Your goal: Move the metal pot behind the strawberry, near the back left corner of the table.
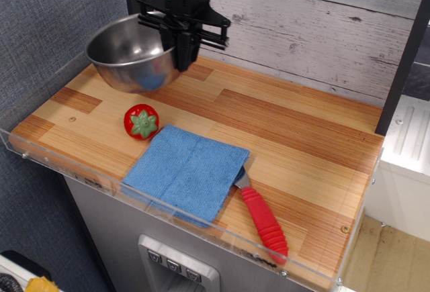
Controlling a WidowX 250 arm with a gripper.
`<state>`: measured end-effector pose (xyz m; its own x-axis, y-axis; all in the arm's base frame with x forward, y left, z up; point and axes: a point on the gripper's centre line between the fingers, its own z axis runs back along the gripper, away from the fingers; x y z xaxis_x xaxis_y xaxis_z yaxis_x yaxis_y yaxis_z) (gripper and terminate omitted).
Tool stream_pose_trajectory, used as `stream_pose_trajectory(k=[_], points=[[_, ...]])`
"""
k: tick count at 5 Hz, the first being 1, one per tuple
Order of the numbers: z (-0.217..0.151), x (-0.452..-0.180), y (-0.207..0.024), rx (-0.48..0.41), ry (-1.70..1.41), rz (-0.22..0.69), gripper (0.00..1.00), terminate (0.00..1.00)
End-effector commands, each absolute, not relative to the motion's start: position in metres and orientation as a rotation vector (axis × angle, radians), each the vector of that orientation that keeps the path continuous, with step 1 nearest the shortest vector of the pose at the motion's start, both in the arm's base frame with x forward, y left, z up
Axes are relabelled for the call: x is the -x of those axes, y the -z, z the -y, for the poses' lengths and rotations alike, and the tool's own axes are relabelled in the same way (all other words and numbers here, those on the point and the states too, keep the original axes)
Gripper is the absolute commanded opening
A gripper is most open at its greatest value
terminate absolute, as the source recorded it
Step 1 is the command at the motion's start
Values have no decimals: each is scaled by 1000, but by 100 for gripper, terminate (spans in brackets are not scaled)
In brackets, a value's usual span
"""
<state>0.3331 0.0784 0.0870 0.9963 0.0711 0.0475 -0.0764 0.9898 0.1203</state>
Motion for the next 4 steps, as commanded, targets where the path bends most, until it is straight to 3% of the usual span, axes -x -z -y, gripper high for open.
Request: stream_pose_trajectory(k=[1, 4], points=[[-84, -337, -87, -160, -73, 40, 0, 0], [-84, -341, -48, -182, -41, -69, 0, 0]])
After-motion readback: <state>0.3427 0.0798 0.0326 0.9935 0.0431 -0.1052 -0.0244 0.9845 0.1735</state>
